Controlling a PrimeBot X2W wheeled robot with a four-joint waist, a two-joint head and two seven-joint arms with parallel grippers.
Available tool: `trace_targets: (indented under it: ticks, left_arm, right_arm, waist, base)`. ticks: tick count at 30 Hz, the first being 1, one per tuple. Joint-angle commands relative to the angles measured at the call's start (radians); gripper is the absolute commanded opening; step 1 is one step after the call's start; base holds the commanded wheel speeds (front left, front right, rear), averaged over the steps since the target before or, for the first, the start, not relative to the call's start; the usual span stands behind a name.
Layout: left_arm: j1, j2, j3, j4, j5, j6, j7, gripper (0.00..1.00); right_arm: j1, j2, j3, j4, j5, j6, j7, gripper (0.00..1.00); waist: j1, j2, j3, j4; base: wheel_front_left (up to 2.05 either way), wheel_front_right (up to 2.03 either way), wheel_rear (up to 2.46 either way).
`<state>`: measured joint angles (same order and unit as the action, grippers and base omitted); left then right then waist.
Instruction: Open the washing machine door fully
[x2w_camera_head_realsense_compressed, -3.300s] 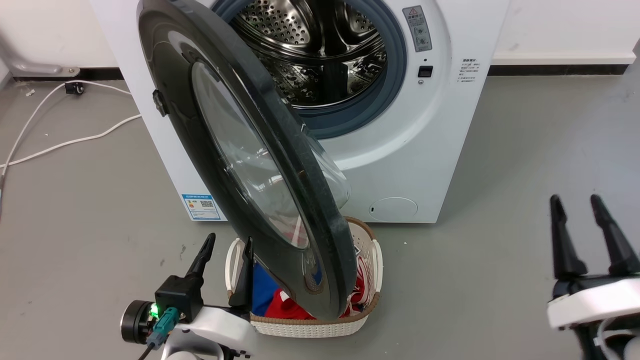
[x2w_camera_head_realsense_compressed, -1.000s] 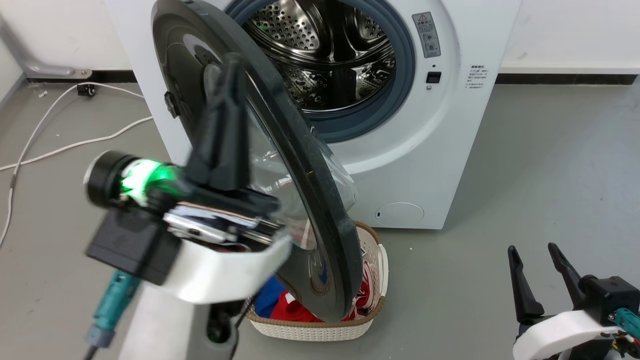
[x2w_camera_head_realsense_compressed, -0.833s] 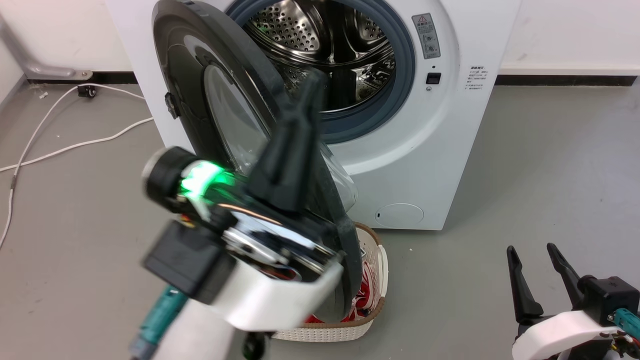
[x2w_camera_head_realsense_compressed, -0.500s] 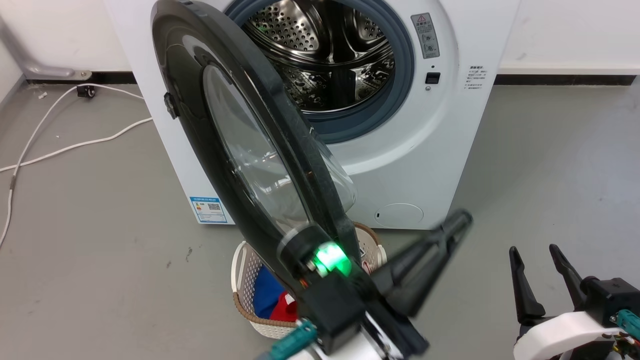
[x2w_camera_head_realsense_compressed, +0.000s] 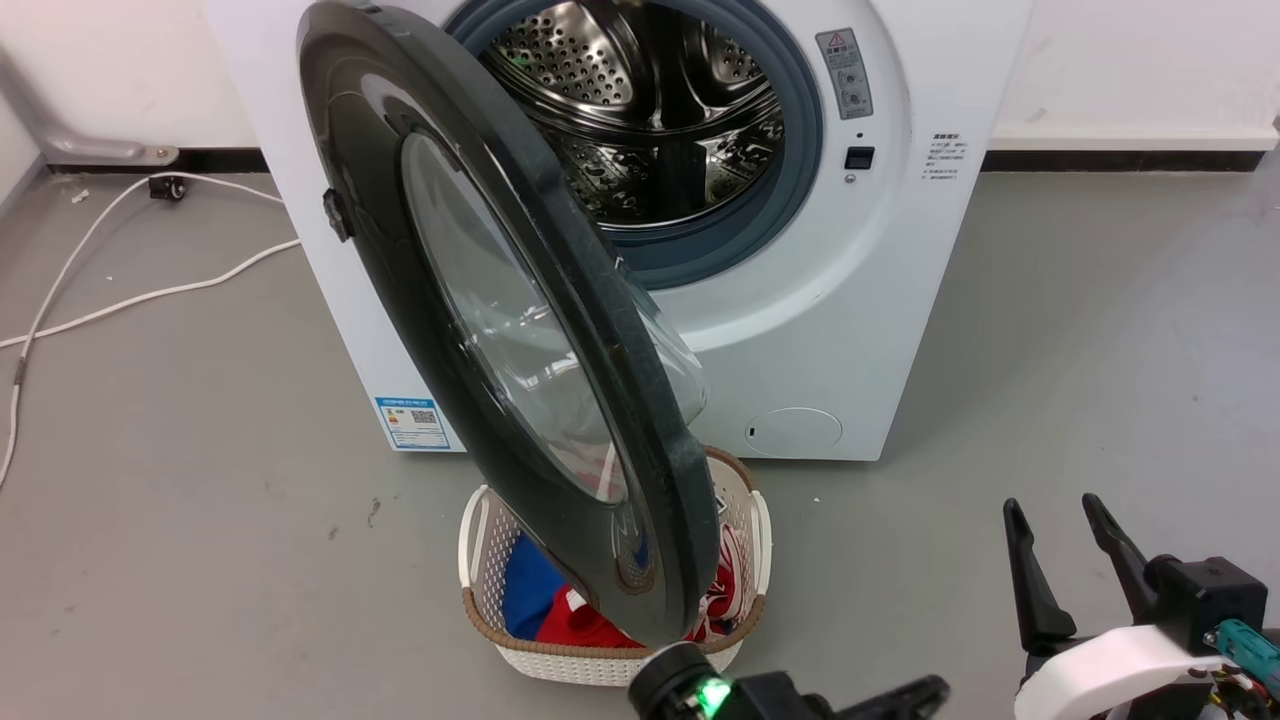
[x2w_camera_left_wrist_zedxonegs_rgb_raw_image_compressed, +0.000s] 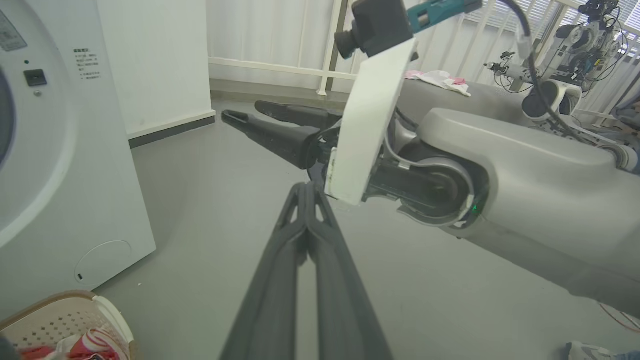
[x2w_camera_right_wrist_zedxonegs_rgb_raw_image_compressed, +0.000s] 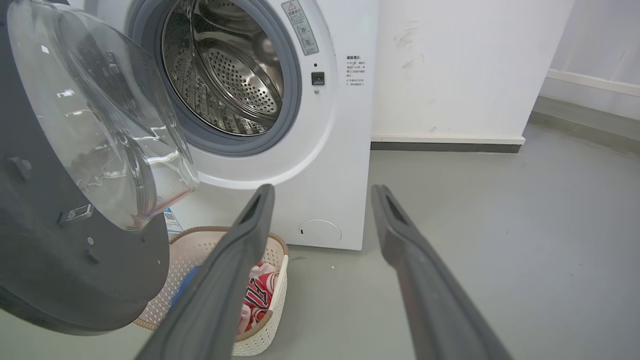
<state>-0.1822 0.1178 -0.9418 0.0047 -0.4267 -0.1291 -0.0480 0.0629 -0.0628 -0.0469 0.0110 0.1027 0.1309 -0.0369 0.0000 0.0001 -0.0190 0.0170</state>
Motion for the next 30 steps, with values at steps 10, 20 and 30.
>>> trace_targets:
  ticks: [10, 20, 30]
  left_arm:
    - [-0.103, -0.025, 0.127, 0.224, 0.004, 0.098, -0.102, 0.00]
    - [-0.161, -0.049, 0.196, 0.363, -0.034, 0.163, -0.147, 0.00]
    - [-0.141, -0.020, 0.210, 0.383, -0.034, 0.193, -0.160, 0.00]
  right_arm:
    - [0.003, 0.004, -0.001, 0.010, 0.000, 0.000, -0.004, 1.00]
    - [0.002, 0.009, 0.007, 0.022, 0.008, 0.000, -0.007, 1.00]
    - [0.015, 0.011, -0.011, 0.013, 0.010, 0.000, -0.006, 1.00]
  waist:
    - [0.0000, -0.0001, 0.004, -0.011]
    - [0.0000, -0.0001, 0.005, -0.016]
    - [0.0000, -0.0001, 0.016, 0.020]
  base:
    - [0.00, 0.00, 0.00]
    - [0.00, 0.00, 0.00]
    - [0.00, 0.00, 0.00]
